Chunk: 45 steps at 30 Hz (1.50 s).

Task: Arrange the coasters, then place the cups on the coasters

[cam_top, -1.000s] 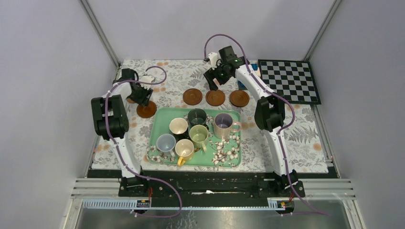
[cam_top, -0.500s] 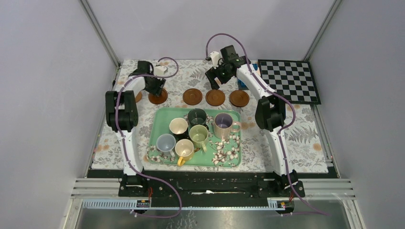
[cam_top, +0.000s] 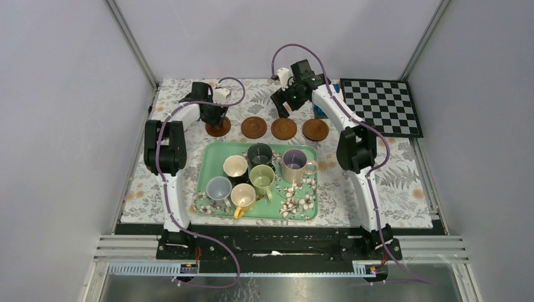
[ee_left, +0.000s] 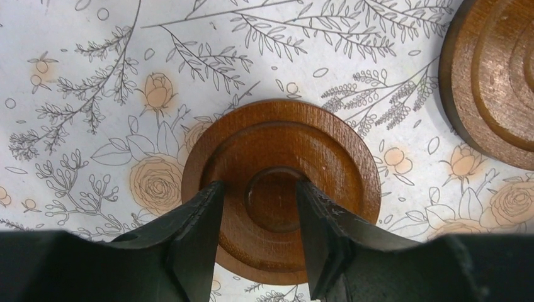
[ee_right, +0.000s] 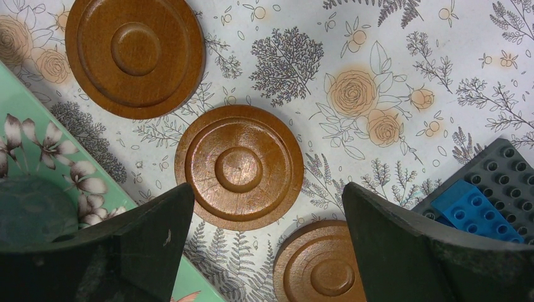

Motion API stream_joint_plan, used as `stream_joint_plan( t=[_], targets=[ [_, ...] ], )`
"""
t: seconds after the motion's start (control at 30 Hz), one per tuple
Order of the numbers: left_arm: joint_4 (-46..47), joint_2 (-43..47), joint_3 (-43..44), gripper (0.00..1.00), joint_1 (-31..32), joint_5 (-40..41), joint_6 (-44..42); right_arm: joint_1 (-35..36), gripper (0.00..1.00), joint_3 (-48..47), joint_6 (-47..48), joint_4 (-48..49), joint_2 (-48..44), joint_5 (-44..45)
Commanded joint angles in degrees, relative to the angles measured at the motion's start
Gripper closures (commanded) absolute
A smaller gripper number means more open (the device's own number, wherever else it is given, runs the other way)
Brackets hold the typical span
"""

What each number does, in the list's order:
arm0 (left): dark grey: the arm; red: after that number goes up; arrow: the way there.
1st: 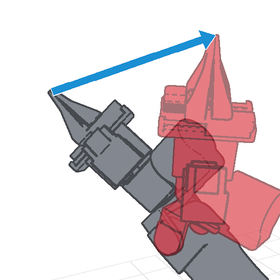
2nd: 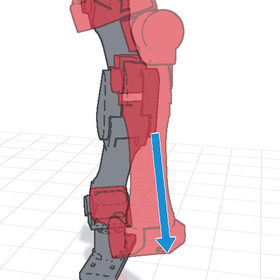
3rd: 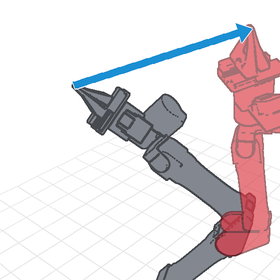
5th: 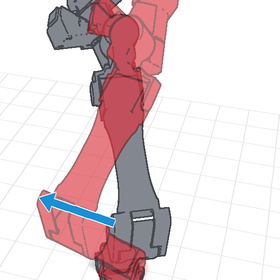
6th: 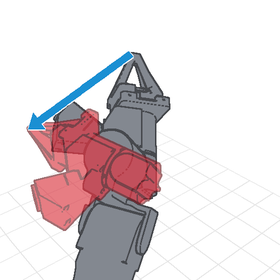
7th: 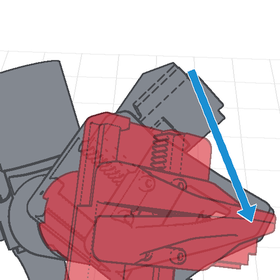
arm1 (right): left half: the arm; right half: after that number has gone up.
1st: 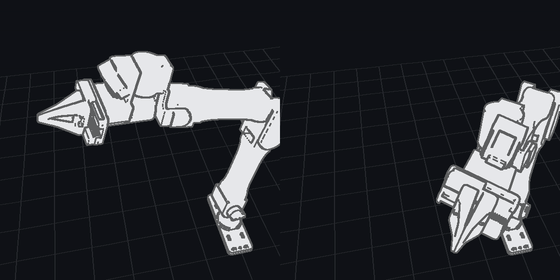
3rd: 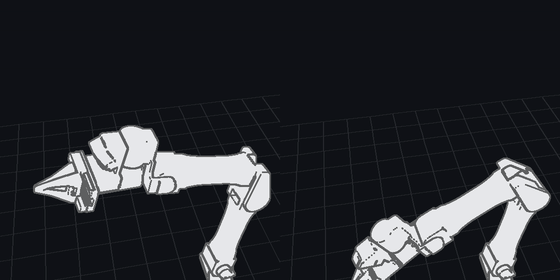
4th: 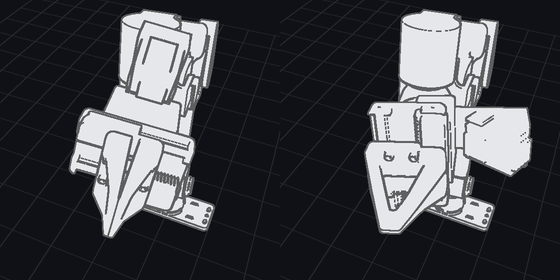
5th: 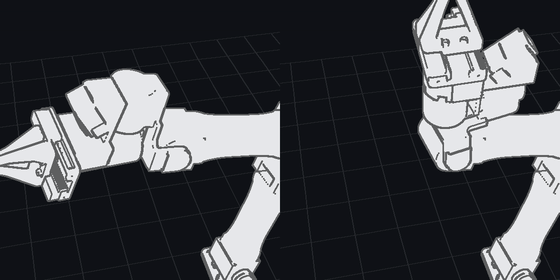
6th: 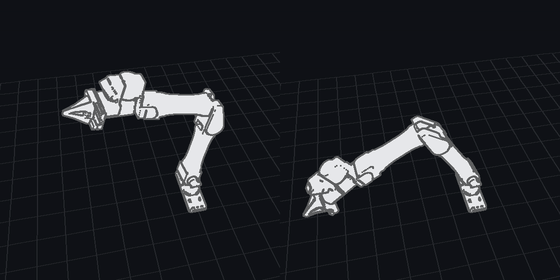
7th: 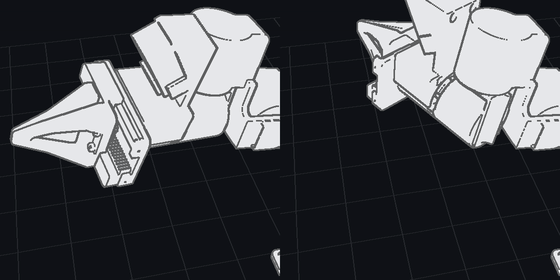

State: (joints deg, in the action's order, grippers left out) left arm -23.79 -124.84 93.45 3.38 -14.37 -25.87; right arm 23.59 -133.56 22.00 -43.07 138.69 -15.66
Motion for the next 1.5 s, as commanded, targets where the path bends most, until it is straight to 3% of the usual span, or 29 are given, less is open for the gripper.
stream_joint_plan(
  t=[0.0, 0.33, 0.43, 0.53, 0.77, 1.13, 1.23, 1.47],
  targets=[
    [-4.2, 2.3, -3.1, 0.53, 0.1, -1.8, 1.1, -0.3, 0.05, -2.2, -0.6, -0.1, -3.9, 0.2],
    [-4.2, 4.1, -4.9, 0.53, 0.1, -2.3, 1.6, -0.2, 0.05, -1.5, -1.0, 0.2, -4.2, -0.4],
    [-4.0, 3.7, -3.7, 0.49, 0.2, -2.3, 3.3, -0.2, 0.05, -1.5, -1.2, 0.2, -4.4, -0.5],
    [-4.5, 3.5, 0.1, 0.41, 0.2, -2.3, 5.5, -0.2, 0.05, -1.7, -1.4, 0.7, -4.3, -0.7],
    [-9.8, 3.7, 15.9, 0.33, -3.2, -5.8, 14.8, -0.2, 0.05, -3.0, -2.1, 0.0, -3.9, -1.5],
    [-10.6, 13.4, 1.0, 0.23, -19.8, -4.4, 20.6, -0.2, 0.05, 0.3, -2.7, 1.7, -6.1, -2.3],
    [-9.6, 11.1, 1.2, 0.22, -22.8, -2.9, 20.6, -0.2, 0.05, 0.7, -3.5, 1.7, -5.9, -3.4],
    [-7.9, 2.3, 8.1, 0.24, -23.3, 1.3, 18.6, -0.2, 0.05, 0.9, -2.8, 0.8, -5.9, -3.4]
  ],
)
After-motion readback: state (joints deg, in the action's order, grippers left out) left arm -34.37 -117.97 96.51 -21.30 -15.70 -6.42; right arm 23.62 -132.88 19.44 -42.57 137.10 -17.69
